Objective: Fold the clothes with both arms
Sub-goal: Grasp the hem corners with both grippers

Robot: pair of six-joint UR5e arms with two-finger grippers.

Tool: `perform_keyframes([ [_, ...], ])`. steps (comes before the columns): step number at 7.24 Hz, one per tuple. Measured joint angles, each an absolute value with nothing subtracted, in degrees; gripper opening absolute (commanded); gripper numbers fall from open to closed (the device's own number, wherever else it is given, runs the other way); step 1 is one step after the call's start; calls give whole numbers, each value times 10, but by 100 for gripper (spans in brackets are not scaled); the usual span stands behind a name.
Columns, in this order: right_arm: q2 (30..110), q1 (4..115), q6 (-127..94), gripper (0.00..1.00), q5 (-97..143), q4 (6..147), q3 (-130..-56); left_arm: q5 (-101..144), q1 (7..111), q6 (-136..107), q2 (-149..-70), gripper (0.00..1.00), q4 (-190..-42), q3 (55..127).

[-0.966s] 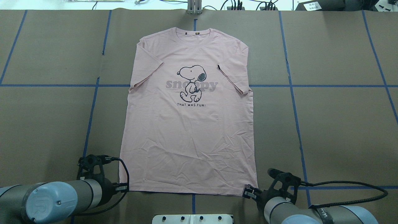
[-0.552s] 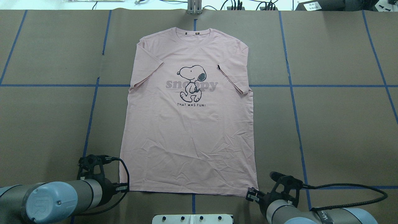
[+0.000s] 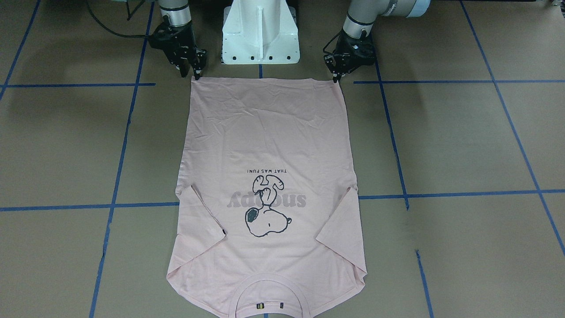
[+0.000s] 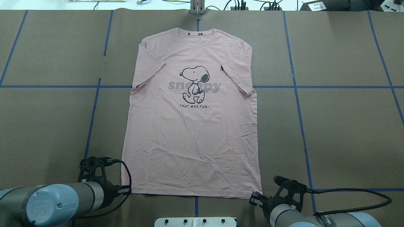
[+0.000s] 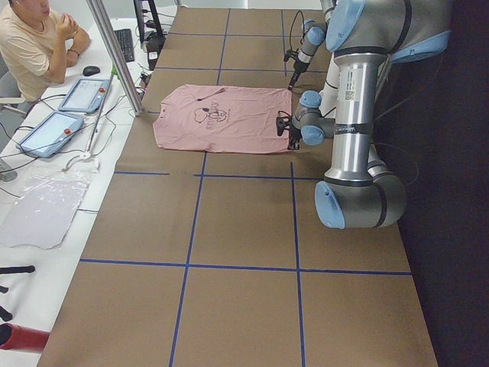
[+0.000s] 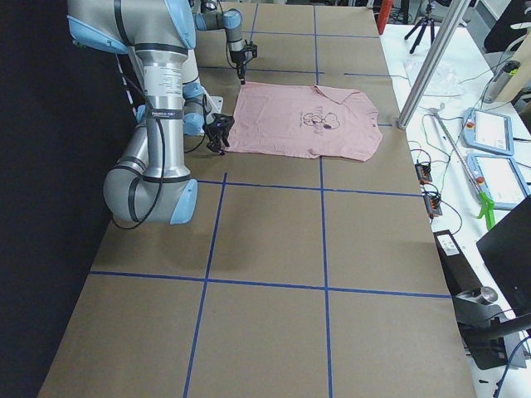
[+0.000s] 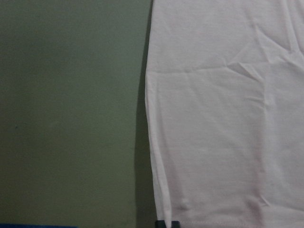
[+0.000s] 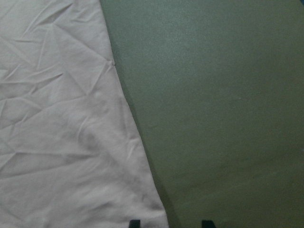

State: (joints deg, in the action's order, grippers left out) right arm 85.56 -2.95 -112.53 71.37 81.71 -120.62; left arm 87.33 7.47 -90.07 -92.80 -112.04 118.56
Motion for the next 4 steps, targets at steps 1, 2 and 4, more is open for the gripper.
perform_keyframes([
  [1,853,-30,-1125,52,714,817,-1206,874,75,-900,-928,0,-1120,1186],
  [2,852,-30,-1125,52,714,817,-1206,874,75,-900,-929,0,-1120,1186],
  [4,850,-31,-1125,50,715,817,-1204,874,75,-899,-929,0,-1121,1186],
])
